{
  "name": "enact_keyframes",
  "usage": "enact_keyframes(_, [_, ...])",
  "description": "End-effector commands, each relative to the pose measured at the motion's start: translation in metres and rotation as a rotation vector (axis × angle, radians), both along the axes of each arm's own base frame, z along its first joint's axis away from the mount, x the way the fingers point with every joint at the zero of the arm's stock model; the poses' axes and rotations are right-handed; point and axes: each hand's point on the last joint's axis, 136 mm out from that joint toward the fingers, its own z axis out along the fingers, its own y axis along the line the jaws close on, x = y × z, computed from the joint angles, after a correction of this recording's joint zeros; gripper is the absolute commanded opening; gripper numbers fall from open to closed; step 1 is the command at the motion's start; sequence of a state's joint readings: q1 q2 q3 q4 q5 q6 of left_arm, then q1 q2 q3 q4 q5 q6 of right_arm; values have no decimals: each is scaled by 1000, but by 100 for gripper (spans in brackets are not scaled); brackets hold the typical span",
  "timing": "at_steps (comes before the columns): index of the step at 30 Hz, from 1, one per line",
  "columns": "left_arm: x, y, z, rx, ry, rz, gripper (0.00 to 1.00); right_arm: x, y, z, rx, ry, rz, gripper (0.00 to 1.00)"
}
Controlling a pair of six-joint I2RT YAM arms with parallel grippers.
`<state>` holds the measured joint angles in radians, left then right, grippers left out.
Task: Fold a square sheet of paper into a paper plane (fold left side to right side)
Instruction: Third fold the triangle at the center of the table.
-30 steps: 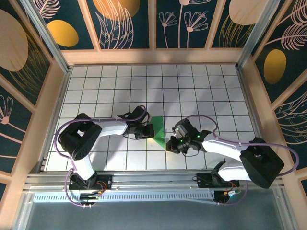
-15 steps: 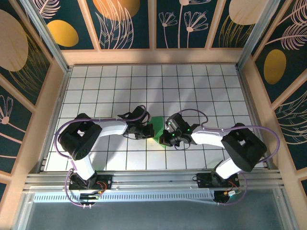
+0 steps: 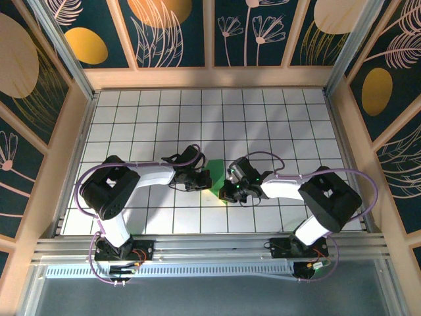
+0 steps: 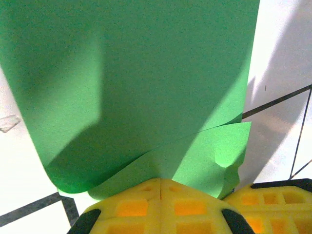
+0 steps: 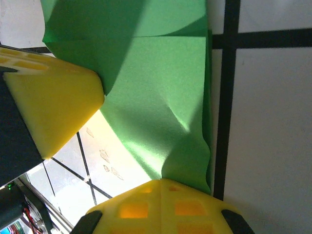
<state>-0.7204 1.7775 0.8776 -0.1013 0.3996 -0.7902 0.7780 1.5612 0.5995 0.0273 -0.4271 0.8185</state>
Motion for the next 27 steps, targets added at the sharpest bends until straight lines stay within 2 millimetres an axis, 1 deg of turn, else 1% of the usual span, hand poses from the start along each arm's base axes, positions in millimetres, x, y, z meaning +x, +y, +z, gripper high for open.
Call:
enact_keyframes(1, [-5, 21, -22, 117, 25, 23, 0, -18, -25, -31, -110, 77, -12, 0])
enact_keyframes(5, [3, 14, -4, 75, -22, 26, 3, -23, -34, -37, -139, 91, -15, 0])
enact_keyframes(8, [11, 6, 23, 5, -91, 31, 5, -24, -38, -38, -152, 91, -18, 0])
enact_keyframes(10, [10, 3, 37, -38, -115, 28, 6, -23, -41, -39, -166, 89, -22, 0])
enact_keyframes(13, [3, -1, 48, -109, -117, 23, 5, -22, -45, -41, -188, 88, -27, 0])
enact_keyframes(17, [-13, -5, 50, -185, -80, 25, 3, -22, -47, -41, -201, 89, -36, 0])
enact_keyframes(21, [-23, -12, 43, -227, -39, 18, 1, -21, -47, -41, -205, 90, -37, 0])
enact_keyframes(27, [-23, -22, 33, -226, -10, 18, 0, -20, -48, -41, -217, 90, -39, 0])
